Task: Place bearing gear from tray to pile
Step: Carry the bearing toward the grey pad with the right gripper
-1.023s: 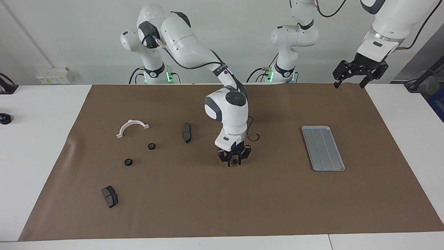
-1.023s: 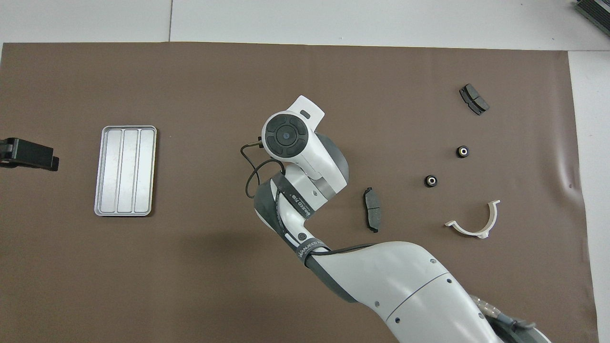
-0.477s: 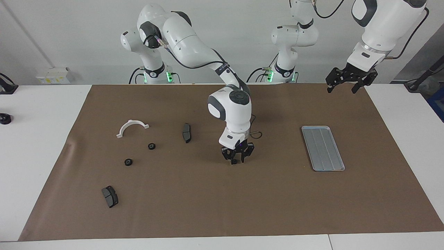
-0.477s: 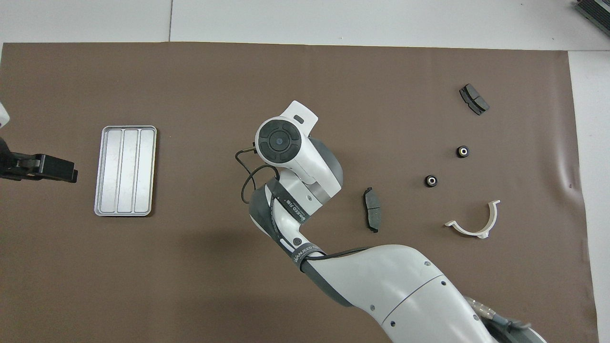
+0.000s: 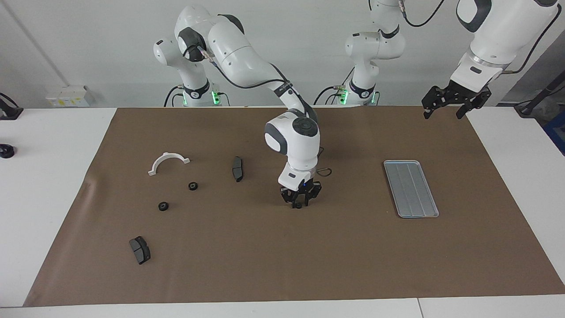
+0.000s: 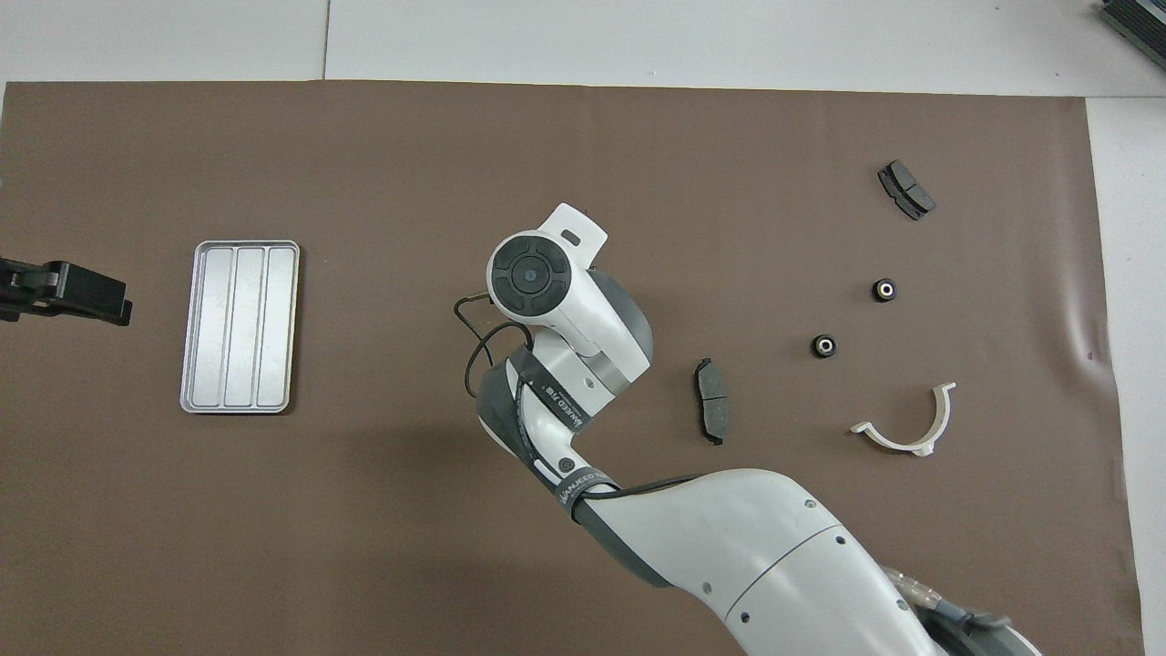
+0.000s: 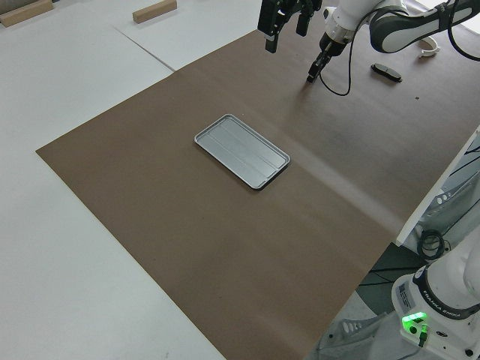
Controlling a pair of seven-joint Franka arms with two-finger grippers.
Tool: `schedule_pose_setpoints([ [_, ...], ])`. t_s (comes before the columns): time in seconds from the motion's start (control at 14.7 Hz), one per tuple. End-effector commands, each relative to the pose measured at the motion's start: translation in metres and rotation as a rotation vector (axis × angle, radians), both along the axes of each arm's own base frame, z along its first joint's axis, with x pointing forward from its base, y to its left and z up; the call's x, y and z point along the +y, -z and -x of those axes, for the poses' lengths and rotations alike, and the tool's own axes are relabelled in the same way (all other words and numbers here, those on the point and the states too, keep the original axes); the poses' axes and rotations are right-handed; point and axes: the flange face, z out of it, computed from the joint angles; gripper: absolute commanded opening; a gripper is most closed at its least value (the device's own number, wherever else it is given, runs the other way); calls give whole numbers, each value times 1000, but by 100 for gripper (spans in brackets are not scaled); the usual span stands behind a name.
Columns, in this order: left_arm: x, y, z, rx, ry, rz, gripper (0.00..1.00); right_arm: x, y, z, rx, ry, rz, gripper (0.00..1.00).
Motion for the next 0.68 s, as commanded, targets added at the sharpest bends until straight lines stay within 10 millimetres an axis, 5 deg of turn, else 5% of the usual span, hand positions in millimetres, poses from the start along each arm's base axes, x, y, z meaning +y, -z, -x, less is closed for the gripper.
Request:
schedule_pose_setpoints([
  [0.0, 1, 4, 6, 23, 17, -20, 100, -1, 3, 4, 16, -8, 27, 47],
  [0.2, 6, 3, 5, 13, 5, -20, 100, -1, 3, 4, 16, -9, 28, 34],
  [0.34, 0, 2, 4, 1, 19, -18, 100, -1, 2, 4, 16, -9, 28, 4],
  [0.61, -3, -4, -4, -72, 24, -15, 100, -3, -3, 0, 9, -3, 20, 0],
])
